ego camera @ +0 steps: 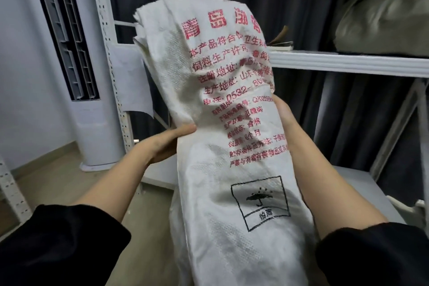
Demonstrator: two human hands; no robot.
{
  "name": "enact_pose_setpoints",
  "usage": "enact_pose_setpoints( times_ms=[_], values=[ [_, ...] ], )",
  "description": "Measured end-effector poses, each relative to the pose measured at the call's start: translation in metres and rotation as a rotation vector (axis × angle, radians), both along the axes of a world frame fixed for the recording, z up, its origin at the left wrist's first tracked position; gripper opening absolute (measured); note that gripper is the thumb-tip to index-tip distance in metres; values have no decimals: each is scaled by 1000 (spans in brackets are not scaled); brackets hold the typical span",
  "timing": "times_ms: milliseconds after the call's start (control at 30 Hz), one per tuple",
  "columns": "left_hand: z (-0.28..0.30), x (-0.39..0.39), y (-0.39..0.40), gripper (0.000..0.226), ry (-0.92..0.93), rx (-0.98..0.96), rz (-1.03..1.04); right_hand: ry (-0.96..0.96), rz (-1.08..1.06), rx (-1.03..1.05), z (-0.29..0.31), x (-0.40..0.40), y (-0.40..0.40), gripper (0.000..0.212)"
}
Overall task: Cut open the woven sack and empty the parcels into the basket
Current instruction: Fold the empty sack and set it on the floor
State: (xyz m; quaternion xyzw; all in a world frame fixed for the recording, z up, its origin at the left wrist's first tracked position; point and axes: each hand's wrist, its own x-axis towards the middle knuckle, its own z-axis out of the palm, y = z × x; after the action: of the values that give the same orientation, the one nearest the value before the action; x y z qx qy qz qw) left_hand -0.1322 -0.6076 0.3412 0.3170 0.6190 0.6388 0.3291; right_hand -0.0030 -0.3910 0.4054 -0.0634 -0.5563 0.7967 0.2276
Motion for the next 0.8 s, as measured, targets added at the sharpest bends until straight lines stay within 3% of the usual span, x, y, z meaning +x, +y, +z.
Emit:
enact_pose_setpoints(
  times_ms=[67,100,200,233,333,433,500,567,633,700,800],
  values=[
    [3,-2,1,97,-69,17,-29,9,65,22,0,0,-2,70],
    [3,-3,1,93,-83,32,-45,9,69,20,0,0,-1,69],
    [4,-6,0,80,-84,52,-65,-28,-25,49,4,1,2,29],
    [4,-8,-1,77,-93,54,-39,-48,-111,137,2,-1,10,23],
    [1,-12,-8,76,-140,73,111,-38,-470,592,-10,-11,32,33],
    [2,-9,-4,31,-54,65,285,32,-680,643,-23,-14,37,32],
    [2,-7,0,26,-10,84,441,-5,-492,441,-27,-12,40,38],
    [3,-10,-3,31,-36,132,527,-101,-51,211,-33,-6,45,52],
    [5,-15,-8,30,-81,152,558,-243,223,242,-48,2,46,60],
    [8,-17,-8,29,-100,122,608,-307,334,349,-62,2,41,67],
    [7,-22,-6,40,-183,115,686,-295,216,374,-70,-9,35,53]
  ],
)
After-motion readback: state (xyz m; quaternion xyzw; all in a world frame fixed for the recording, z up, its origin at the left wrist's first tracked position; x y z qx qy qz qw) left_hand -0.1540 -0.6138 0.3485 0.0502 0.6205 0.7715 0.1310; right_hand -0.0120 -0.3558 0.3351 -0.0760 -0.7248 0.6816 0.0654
